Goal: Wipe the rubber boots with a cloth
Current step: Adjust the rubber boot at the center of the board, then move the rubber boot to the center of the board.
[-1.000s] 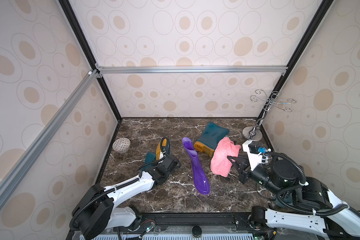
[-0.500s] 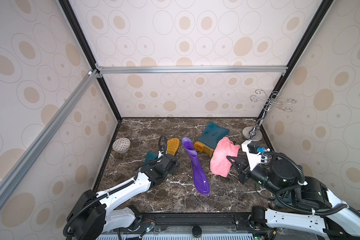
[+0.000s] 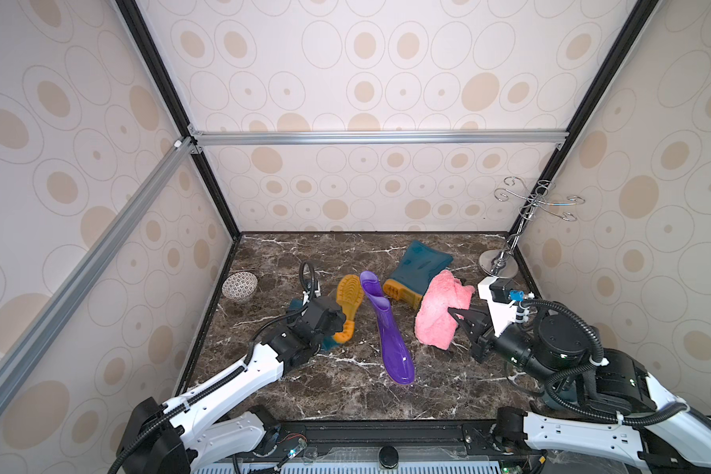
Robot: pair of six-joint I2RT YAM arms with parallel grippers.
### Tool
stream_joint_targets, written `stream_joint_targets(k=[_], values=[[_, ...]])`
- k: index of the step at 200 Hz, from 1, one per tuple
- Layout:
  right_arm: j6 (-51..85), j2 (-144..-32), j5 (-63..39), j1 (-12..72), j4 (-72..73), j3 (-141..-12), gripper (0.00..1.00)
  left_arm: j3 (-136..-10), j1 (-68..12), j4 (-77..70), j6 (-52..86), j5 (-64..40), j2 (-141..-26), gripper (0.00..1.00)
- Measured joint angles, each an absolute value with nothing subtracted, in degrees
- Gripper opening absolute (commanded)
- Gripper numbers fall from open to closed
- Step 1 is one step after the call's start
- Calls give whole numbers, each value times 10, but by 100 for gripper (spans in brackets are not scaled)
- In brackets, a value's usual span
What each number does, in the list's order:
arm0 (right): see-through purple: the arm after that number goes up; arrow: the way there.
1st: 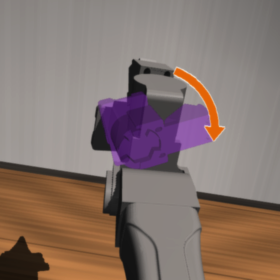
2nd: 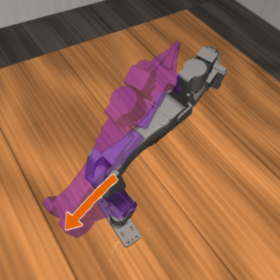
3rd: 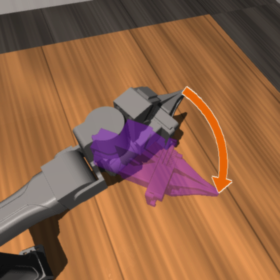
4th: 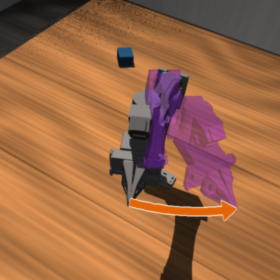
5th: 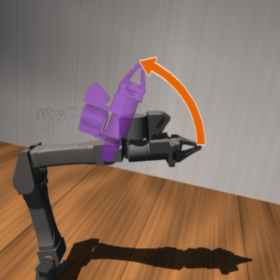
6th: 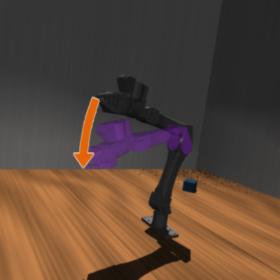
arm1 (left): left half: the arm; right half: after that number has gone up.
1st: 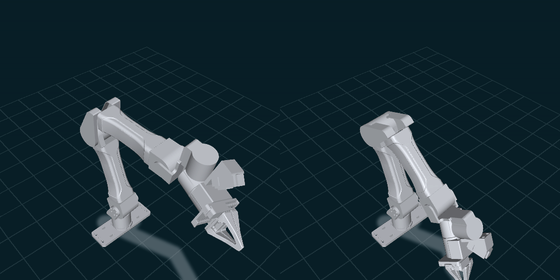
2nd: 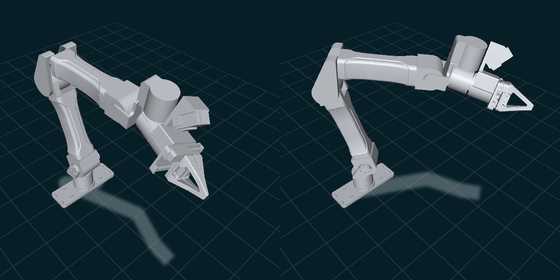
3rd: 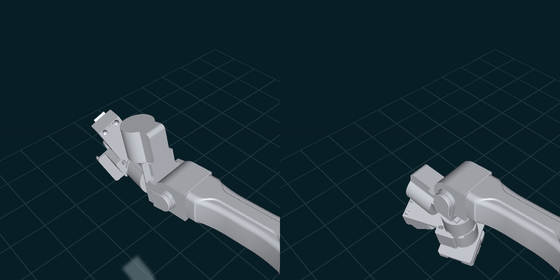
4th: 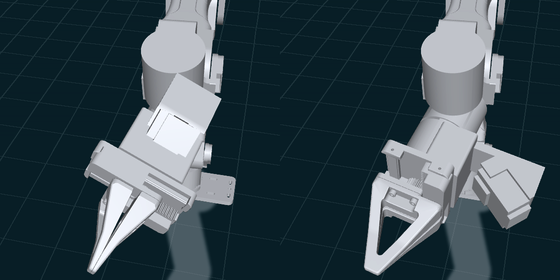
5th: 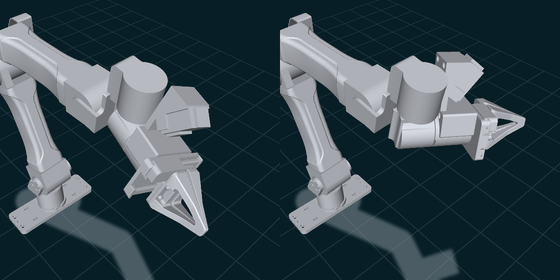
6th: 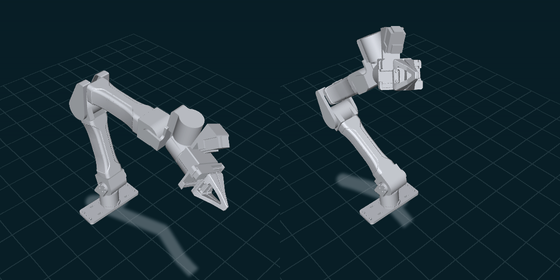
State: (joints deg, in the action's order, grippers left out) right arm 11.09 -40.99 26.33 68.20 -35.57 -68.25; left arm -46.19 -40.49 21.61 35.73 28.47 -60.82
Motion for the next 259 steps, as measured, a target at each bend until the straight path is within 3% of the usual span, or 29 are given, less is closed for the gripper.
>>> stream_joint_targets(k=[46, 120, 213, 259], values=[[111, -420, 254, 682, -358, -695, 0, -465, -390, 225, 359, 293, -562, 100], [105, -502, 189, 682, -378, -794, 0, -322, -342, 248, 434, 258, -503, 100], [129, -792, 90, 682, -325, -995, 0, -129, -318, 220, 580, 206, -401, 90], [160, -944, 56, 650, -292, -1021, 0, -114, -314, 238, 608, 222, -246, 92]])
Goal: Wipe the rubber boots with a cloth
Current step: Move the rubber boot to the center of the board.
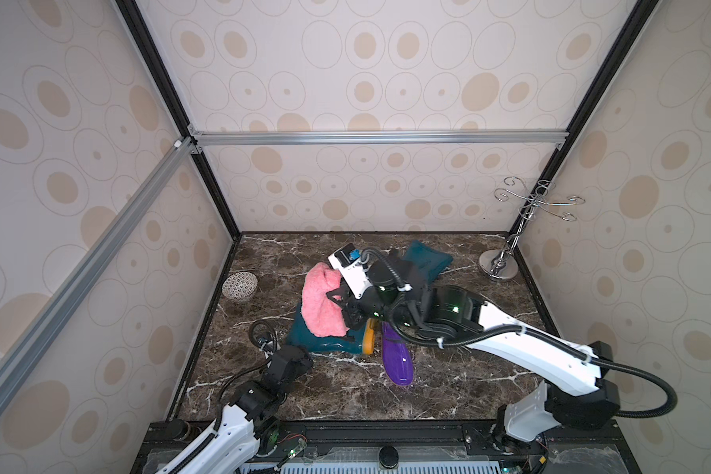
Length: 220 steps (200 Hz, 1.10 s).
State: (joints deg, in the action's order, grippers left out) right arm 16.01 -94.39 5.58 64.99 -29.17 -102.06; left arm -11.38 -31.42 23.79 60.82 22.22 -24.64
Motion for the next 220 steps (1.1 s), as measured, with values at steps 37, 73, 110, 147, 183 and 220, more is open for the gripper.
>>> stream_joint_targets(k=[37, 73, 110, 147, 183, 220], values=[[181, -1051, 40, 623, -264, -1049, 0, -115, -313, 291, 645, 275, -147, 94], [212, -1148, 30, 617, -220, -1054, 0, -116, -312, 323, 667, 316, -121, 94], [239, -1203, 53, 609, -188, -1018, 0, -99, -312, 279, 663, 310, -156, 95], [254, -1187, 62, 589, -165, -986, 0, -70, -312, 197, 642, 293, -224, 86], [260, -1183, 27, 582, -142, -979, 0, -50, -307, 114, 634, 283, -219, 79], [270, -1188, 20, 603, -130, -967, 0, -32, -295, 51, 631, 274, -220, 76]])
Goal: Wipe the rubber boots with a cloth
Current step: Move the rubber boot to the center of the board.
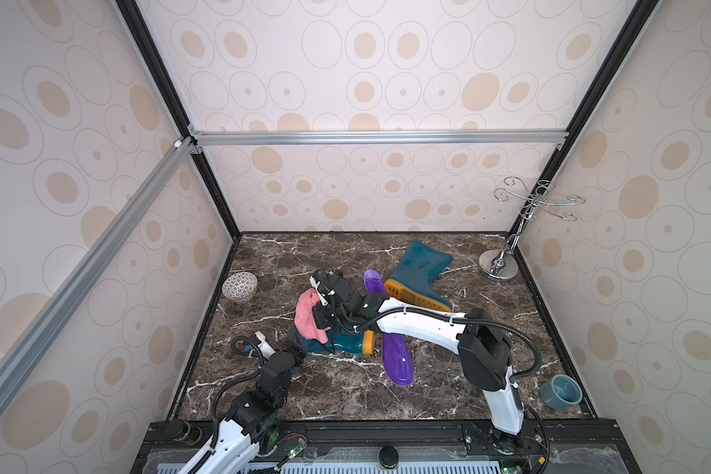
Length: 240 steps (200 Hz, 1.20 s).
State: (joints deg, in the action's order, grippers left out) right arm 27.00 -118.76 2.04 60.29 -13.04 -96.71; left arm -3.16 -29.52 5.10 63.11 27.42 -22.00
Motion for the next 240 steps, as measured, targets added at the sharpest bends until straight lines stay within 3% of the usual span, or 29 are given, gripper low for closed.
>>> stream_joint_targets(k=[54, 77, 127, 189, 210, 232, 240], values=[[287, -1188, 91, 603, -117, -942, 0, -17, -291, 10, 658, 231, -286, 76], [294, -1182, 119, 597, -119, -941, 0, -13, -287, 1, 675, 228, -296, 68], [290, -1145, 138, 595, -119, -931, 0, -4, -259, -32, 671, 213, -377, 62], [276, -1120, 117, 596, -124, -940, 0, -8, -224, -126, 655, 196, -462, 64], [276, -1120, 111, 596, -124, -939, 0, -8, -221, -135, 645, 187, -473, 44], [278, -1120, 110, 596, -122, -934, 0, -15, -218, -149, 636, 183, -512, 40], [278, -1120, 109, 596, -121, -931, 0, -20, -216, -152, 634, 183, -525, 35]])
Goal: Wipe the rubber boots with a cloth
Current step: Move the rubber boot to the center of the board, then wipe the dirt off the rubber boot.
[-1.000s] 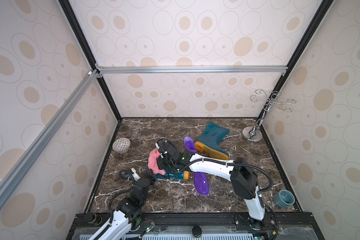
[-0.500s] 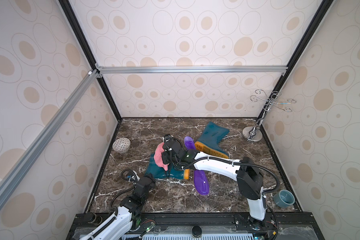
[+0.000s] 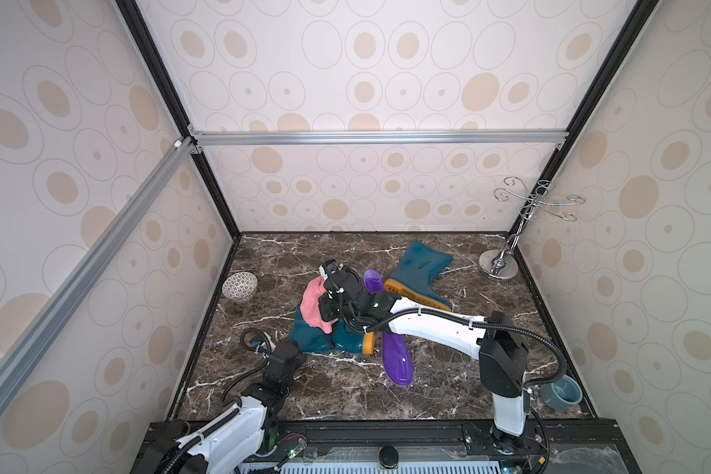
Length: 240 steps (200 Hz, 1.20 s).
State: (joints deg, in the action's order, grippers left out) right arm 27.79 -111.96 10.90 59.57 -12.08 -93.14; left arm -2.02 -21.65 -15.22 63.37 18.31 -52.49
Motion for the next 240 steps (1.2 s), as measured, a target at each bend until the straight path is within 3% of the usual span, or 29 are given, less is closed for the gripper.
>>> stream_joint_targets(k=[12, 52, 103, 172, 240], values=[[278, -1120, 107, 596, -122, -930, 0, -27, -214, -156, 632, 183, -543, 30], [278, -1112, 102, 597, -122, -930, 0, -42, -207, -151, 626, 183, -569, 0], [278, -1096, 72, 600, -120, -930, 0, -59, -184, -98, 621, 176, -519, 0], [287, -1119, -10, 629, -124, -952, 0, -66, -168, 95, 630, 252, -283, 0], [340, -1280, -38, 652, -118, -1022, 0, -66, -167, 131, 632, 263, -304, 0]])
